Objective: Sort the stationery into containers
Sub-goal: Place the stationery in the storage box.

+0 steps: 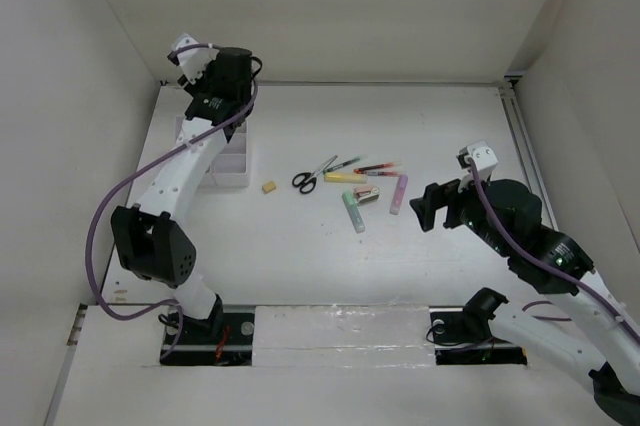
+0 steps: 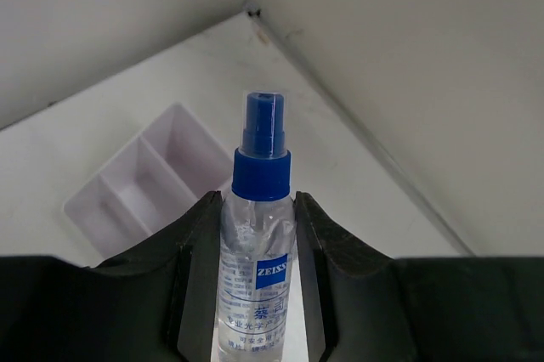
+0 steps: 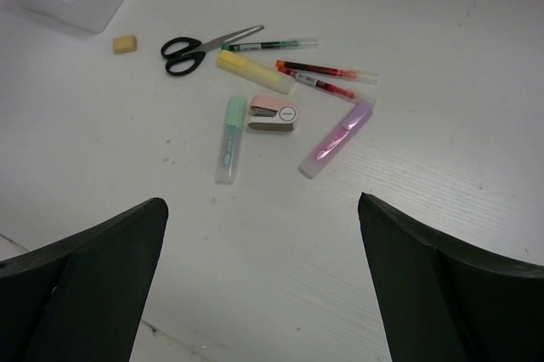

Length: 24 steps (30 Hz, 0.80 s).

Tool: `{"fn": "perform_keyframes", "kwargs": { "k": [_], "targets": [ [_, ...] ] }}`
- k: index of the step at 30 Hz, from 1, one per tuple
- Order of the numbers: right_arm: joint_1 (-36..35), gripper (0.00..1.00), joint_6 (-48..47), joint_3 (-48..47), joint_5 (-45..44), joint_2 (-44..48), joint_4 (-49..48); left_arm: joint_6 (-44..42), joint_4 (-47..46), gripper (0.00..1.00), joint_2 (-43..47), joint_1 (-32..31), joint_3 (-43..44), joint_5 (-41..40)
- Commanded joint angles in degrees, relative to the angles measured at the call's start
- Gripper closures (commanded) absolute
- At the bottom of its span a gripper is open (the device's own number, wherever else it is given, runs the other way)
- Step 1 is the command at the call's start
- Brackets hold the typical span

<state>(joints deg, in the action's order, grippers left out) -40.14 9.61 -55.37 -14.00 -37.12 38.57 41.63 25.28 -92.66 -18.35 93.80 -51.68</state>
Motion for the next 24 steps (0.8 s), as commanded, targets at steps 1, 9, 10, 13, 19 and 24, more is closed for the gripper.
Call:
{"fn": "perform_keyframes", "kwargs": {
  "k": [1, 9, 10, 13, 19, 24],
  "targets": [
    [0.3, 0.0, -0.1, 0.8, 3.8, 0.5, -6.2, -11.0, -19.3, 1.0, 2.0, 2.8, -4.1, -1.3],
    [0.3, 0.0, -0.1, 3.5, 8.0, -1.5, -9.7, -26.9, -47.2, 1.0, 5.0, 3.3, -15.2, 5.4],
    [0.3, 0.0, -0.1, 3.5, 8.0, -2.0, -9.7, -28.3, -49.8, 1.0, 4.9, 3.3, -15.2, 5.4],
    [0.3, 0.0, -0.1, 3.5, 8.0, -2.0, -9.2, -33.4, -53.7, 1.0, 3.5, 3.9, -15.2, 7.6],
    [0.3, 0.0, 0.4, 4.7, 8.0, -0.9, -9.2, -32.1, -50.3, 1.0, 1.8, 11.2, -13.6, 16.4],
    [0.3, 0.0, 0.4, 4.7, 8.6, -0.9, -9.7, -34.8, -56.8, 1.0, 1.3, 13.3, -18.1, 14.9]
  ]
}}
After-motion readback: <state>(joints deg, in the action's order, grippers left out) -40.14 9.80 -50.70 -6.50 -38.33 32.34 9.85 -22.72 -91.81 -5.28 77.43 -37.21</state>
